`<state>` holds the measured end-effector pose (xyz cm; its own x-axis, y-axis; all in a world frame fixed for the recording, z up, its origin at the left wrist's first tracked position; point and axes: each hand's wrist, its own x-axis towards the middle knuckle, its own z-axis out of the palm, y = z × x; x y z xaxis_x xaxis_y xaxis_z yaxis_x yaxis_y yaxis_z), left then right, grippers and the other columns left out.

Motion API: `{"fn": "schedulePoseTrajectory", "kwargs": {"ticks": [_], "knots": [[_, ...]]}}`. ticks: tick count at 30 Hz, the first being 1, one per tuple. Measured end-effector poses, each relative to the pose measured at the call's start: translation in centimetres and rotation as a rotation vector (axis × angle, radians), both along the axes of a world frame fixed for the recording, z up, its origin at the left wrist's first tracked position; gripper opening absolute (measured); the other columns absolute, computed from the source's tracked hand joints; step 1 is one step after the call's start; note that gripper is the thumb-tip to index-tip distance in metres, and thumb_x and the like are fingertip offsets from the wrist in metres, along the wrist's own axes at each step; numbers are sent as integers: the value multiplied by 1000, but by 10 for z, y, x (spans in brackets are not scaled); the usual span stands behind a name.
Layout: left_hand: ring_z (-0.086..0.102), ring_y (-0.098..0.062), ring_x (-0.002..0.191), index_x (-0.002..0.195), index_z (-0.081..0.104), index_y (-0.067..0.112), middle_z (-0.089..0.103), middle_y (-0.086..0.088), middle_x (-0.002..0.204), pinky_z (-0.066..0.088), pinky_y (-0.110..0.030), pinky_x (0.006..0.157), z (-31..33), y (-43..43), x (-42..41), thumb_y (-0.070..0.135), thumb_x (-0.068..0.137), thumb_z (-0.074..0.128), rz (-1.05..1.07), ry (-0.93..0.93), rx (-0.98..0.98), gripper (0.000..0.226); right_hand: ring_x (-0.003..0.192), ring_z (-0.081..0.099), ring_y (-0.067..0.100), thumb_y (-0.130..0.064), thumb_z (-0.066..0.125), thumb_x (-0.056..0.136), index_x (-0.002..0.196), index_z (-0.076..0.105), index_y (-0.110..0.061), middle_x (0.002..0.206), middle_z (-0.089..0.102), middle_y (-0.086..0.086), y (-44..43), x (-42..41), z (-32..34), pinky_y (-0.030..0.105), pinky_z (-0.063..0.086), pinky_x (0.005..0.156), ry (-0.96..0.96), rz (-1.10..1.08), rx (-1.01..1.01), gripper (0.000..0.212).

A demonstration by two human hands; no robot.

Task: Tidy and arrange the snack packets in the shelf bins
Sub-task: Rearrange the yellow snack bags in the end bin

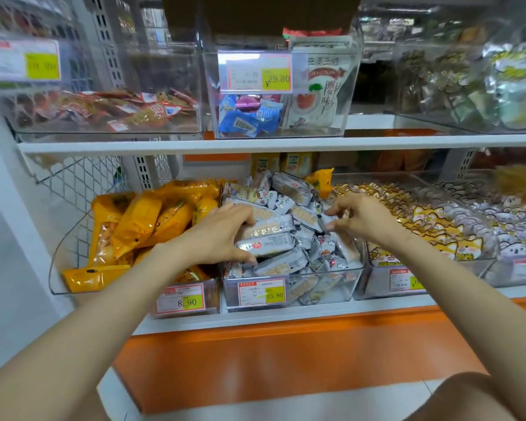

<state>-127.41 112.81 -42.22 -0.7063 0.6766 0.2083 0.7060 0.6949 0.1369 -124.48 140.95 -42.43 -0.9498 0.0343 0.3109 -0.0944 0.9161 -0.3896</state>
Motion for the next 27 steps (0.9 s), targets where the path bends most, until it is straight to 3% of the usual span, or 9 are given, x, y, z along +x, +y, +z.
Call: {"fn": "schedulePoseTrajectory", "kwargs": {"ticks": [2, 4, 7, 12, 15, 18, 20, 24, 27], "knots": [[42, -15, 106, 114, 46, 17, 44, 6, 108, 30, -27, 79, -4, 2, 2, 50, 66, 77, 55, -59, 14, 66, 75, 53, 12, -37, 76, 74, 87, 68, -25, 93, 66, -2, 2, -1, -1, 27, 38, 62, 21, 17, -67, 20], [40, -17, 111, 119, 43, 18, 46, 2, 118, 30, -29, 86, -15, 9, 4, 54, 65, 74, 113, 13, -27, 72, 73, 52, 10, -35, 72, 80, 91, 69, -23, 91, 66, 0, 2, -8, -4, 26, 36, 62, 102, -27, -150, 16], [33, -17, 116, 126, 39, 17, 41, 0, 128, 25, -27, 89, -26, 18, 6, 57, 66, 72, 139, 129, -44, 79, 88, 58, 22, -32, 67, 85, 109, 67, -13, 102, 68, 10, 4, -26, -2, 27, 38, 70, 173, -145, -189, 31], [28, -15, 113, 132, 41, 22, 35, 2, 124, 17, -25, 81, -22, 5, 0, 66, 64, 67, 101, 157, -14, 85, 105, 60, 29, -30, 66, 86, 121, 59, -12, 116, 64, 12, 4, -56, 3, 30, 45, 81, 47, -238, -211, 40], [29, -12, 108, 131, 44, 22, 39, 2, 121, 14, -23, 78, -22, 0, 1, 71, 65, 58, 55, 196, 16, 83, 96, 62, 27, -30, 72, 81, 104, 62, -17, 109, 66, 10, 4, -69, 0, 33, 51, 79, -2, -263, -220, 28], [31, -10, 102, 126, 49, 21, 45, 3, 115, 17, -23, 77, -23, -4, 0, 76, 65, 45, 11, 232, 58, 83, 83, 61, 26, -31, 72, 81, 80, 58, -18, 92, 66, 9, 8, -74, -5, 26, 42, 64, 30, -278, -166, 19], [35, -11, 102, 124, 51, 20, 49, 3, 113, 21, -25, 78, -26, -5, 0, 78, 64, 39, -5, 240, 54, 83, 81, 61, 27, -32, 69, 83, 76, 57, -18, 92, 64, 9, 7, -75, -7, 28, 41, 61, 67, -263, -140, 20], [40, -14, 105, 124, 50, 19, 49, 2, 116, 24, -26, 80, -29, -5, -2, 73, 65, 49, -16, 244, 58, 80, 85, 57, 32, -16, 64, 83, 78, 51, -15, 103, 56, 15, 5, -74, -4, 31, 41, 63, 198, -284, -137, 15], [41, -14, 105, 125, 51, 19, 48, 3, 116, 26, -25, 81, -28, -3, -2, 71, 66, 52, -30, 252, 78, 79, 81, 58, 32, -9, 64, 79, 74, 48, -13, 90, 51, 14, 7, -67, -4, 30, 39, 64, 327, -305, -281, 18]]}}
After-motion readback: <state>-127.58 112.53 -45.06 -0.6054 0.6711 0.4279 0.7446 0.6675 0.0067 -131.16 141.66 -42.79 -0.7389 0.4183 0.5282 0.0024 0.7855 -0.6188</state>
